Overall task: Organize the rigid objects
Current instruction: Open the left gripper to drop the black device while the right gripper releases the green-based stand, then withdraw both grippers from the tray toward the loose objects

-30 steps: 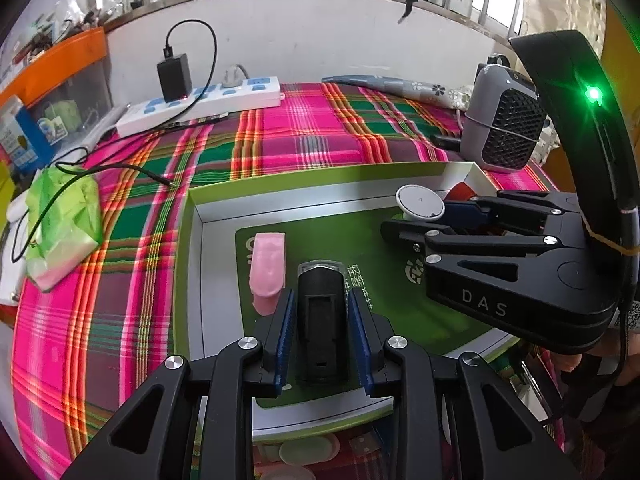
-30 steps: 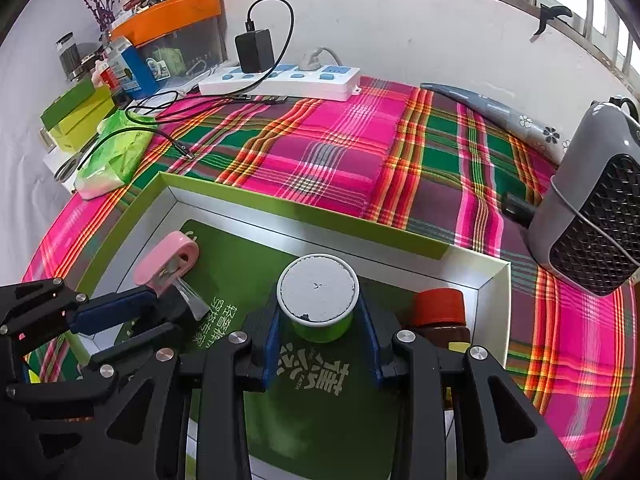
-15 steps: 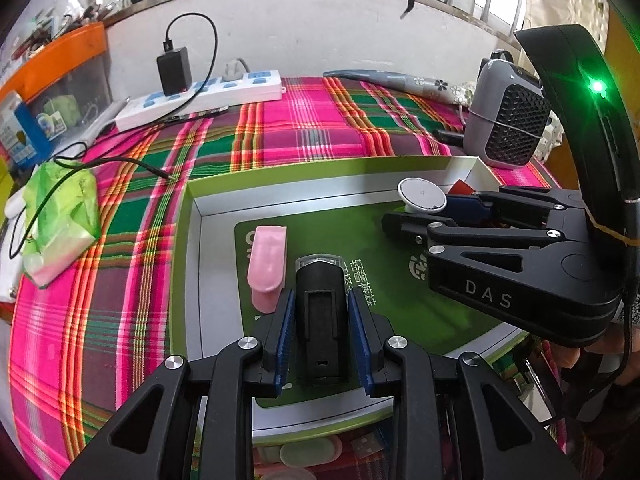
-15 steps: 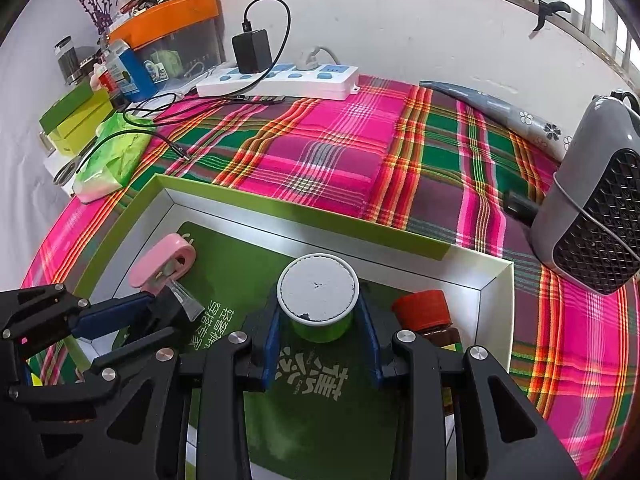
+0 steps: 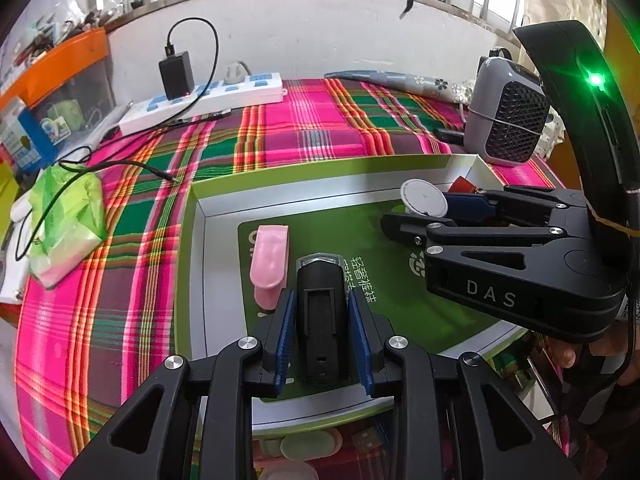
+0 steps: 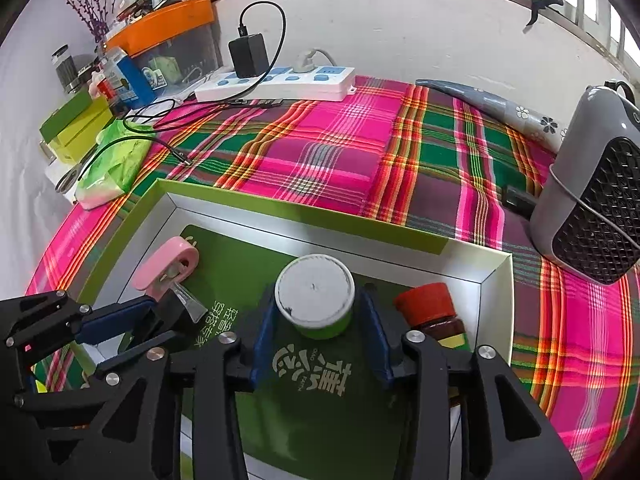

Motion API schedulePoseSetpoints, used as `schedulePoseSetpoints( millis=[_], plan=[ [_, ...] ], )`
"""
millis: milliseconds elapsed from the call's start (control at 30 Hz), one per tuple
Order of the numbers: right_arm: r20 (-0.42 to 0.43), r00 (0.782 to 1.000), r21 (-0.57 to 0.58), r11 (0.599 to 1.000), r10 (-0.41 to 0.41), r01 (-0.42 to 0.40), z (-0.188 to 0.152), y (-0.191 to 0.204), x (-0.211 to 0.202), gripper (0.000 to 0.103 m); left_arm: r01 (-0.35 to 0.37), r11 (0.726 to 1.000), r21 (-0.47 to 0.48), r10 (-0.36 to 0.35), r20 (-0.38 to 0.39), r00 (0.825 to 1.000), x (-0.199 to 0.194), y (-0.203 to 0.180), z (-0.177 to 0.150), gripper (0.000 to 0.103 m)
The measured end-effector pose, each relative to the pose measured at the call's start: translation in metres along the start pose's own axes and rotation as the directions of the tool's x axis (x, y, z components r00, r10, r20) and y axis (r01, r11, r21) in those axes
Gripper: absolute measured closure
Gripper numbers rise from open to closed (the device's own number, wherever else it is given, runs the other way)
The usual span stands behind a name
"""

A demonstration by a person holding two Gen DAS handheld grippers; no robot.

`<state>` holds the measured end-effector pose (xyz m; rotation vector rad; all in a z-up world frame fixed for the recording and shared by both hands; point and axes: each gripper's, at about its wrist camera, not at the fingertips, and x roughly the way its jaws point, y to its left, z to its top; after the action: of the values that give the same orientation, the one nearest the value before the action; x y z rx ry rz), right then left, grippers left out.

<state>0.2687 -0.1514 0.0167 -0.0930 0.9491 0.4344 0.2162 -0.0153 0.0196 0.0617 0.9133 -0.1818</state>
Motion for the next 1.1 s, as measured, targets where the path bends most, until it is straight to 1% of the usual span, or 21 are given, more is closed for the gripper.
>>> schedulePoseSetpoints(
  millis=[400,600,1100],
  plan=[
    [0.034,0.999,-0.001,1.000,-0.002,0.002,-0.003,0.003,-0.015,0.059,-0.018,1.000,0.000,0.018,0.020,1.000,-0.014,-0.003,-0.004,0.076],
    [0.055,0.998,0.006,1.000,0.001,-0.001,-0.009,0.007,-0.029,0.059,-0.021,1.000,-0.014,0.022,0.046,0.999,-0.028,-0.004,-0.008,0.076],
    [0.117,0.993,0.007,1.000,-0.015,0.015,-0.037,0.022,-0.073,0.059,-0.030,0.999,-0.025,0.032,0.101,0.994,-0.068,-0.005,-0.030,0.076]
  ],
)
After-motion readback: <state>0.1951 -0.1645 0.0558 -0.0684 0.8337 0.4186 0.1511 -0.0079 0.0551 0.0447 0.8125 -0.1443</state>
